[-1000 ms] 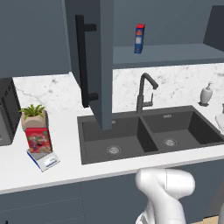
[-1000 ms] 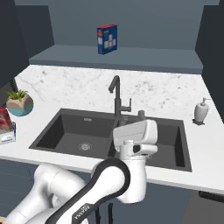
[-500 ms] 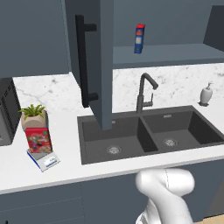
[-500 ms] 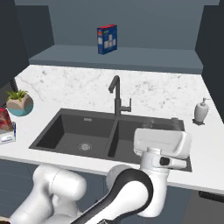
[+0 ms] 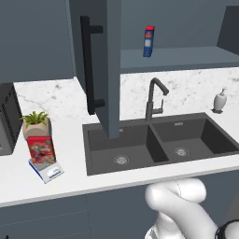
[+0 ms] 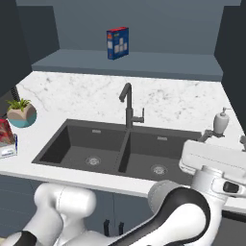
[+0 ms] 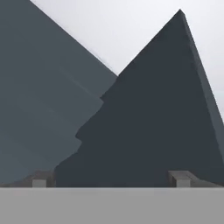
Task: Pick the cereal and place it on the digital scale for weighing, and close the cabinet.
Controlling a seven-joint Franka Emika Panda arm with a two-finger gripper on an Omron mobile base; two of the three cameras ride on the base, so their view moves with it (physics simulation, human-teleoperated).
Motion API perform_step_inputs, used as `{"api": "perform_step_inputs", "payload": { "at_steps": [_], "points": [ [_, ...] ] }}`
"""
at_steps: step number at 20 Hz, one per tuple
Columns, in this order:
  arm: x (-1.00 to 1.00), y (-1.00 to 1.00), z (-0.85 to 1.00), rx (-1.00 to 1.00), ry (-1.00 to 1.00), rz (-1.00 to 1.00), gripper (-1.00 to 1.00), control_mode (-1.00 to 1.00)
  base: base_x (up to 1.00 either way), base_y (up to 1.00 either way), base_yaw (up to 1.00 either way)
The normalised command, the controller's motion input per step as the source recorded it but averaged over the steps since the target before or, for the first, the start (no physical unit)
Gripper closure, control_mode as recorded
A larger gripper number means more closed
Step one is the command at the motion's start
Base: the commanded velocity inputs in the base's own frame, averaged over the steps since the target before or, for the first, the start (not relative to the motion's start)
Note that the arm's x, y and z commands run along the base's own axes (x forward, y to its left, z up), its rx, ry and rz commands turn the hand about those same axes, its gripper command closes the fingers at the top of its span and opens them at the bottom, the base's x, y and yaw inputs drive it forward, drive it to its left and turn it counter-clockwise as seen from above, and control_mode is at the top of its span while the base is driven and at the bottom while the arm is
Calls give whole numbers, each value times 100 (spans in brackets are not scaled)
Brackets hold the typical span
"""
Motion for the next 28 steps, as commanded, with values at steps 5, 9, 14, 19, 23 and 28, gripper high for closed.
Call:
{"api": "perform_step_inputs", "payload": {
  "at_steps": [5,9,14,19,23,28],
  "points": [
    [-28,-93,9,13,3,0,-100,-100,0,0,0],
    [-33,-62,-14,3,2,0,-100,-100,0,0,0],
    [-84,-37,-47,0,0,0,-100,-100,0,0,0],
    [-80,-73,-36,2,0,0,-100,-100,0,0,0],
    [-6,-78,-63,0,0,-3,-100,-100,0,0,0],
    [87,-66,-34,5,1,0,-100,-100,0,0,0]
  ]
}}
